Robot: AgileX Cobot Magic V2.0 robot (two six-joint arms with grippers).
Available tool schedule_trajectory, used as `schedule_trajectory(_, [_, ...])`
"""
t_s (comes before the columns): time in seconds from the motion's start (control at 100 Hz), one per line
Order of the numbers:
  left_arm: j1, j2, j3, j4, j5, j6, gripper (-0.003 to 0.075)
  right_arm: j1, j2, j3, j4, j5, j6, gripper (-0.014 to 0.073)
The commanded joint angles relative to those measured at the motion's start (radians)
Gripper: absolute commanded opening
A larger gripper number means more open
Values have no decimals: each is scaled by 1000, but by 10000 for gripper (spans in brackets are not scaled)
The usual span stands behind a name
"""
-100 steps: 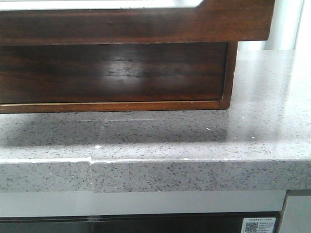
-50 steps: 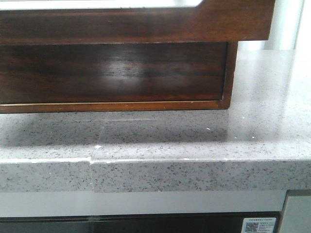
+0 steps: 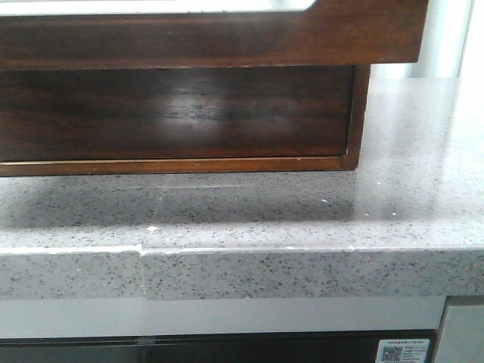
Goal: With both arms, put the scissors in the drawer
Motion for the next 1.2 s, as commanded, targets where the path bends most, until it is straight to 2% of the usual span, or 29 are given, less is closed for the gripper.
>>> schedule_trajectory(0.0, [2, -29, 22, -8, -72, -2, -22, -5, 10, -24, 10, -73, 0, -50])
schedule_trajectory(0.28, [2, -29, 22, -8, -72, -2, -22, -5, 10, -24, -7, -134, 0, -50])
schedule_trajectory(0.45, [2, -29, 22, -8, -72, -2, -22, -18, 18, -23, -27, -364, 7, -50])
schedule_trajectory(0.51, [2, -29, 22, -8, -72, -2, -22, -43, 27, -15, -90, -456, 82, -50])
schedule_trajectory(0.59, [2, -29, 22, -8, -72, -2, -22, -113, 39, 21, -232, -618, 268, -50])
schedule_trajectory(0.67, [2, -29, 22, -8, -72, -2, -22, -217, 36, 71, -314, -742, 424, -50])
schedule_trajectory(0.81, [2, -29, 22, -8, -73, -2, -22, -404, 24, 146, -338, -795, 624, -50])
schedule_trajectory(0.96, [2, -29, 22, -8, -73, -2, -22, -553, 9, 225, -338, -795, 714, -50])
schedule_trajectory(1.19, [2, -29, 22, -8, -74, -2, -22, -691, -56, 334, -338, -710, 718, -50])
